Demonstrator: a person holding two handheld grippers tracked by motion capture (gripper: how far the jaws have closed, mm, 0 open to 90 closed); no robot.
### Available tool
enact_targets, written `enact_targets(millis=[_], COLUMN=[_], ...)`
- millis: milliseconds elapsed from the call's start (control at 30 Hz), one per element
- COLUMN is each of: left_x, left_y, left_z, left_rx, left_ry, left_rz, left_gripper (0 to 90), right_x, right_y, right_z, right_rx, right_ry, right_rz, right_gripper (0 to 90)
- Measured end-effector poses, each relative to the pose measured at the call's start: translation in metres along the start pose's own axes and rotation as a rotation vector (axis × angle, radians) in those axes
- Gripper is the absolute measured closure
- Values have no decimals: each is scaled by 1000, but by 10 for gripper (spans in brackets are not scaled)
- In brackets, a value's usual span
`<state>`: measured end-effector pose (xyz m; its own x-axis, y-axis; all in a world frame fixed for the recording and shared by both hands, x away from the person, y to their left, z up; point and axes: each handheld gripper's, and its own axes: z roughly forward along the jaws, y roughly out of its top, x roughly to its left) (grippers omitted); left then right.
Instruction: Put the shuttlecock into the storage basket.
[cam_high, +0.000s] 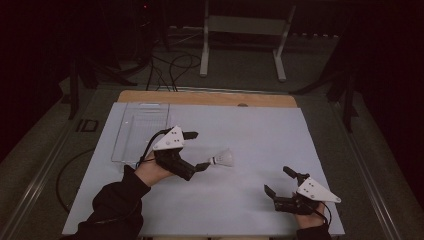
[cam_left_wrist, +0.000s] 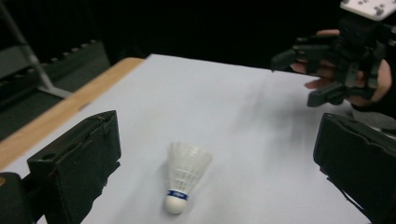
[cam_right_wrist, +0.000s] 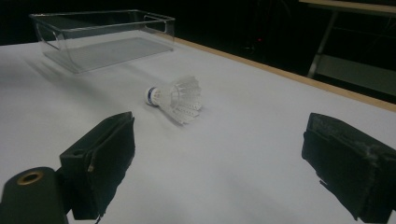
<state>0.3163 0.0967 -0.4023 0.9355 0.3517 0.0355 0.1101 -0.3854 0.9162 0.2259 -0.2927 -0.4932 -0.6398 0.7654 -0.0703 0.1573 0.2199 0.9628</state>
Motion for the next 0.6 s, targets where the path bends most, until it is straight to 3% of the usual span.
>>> enact_targets(millis=[600], left_x=[2], left_y=[-19], left_z=[40], left_rx=[60], left_ry=[-16], left_rz=[-11], left_gripper=[10], right_x=[1], right_y=[0], right_z=[0], right_rx=[0], right_ry=[1], right_rz=[-5], right_gripper=[106])
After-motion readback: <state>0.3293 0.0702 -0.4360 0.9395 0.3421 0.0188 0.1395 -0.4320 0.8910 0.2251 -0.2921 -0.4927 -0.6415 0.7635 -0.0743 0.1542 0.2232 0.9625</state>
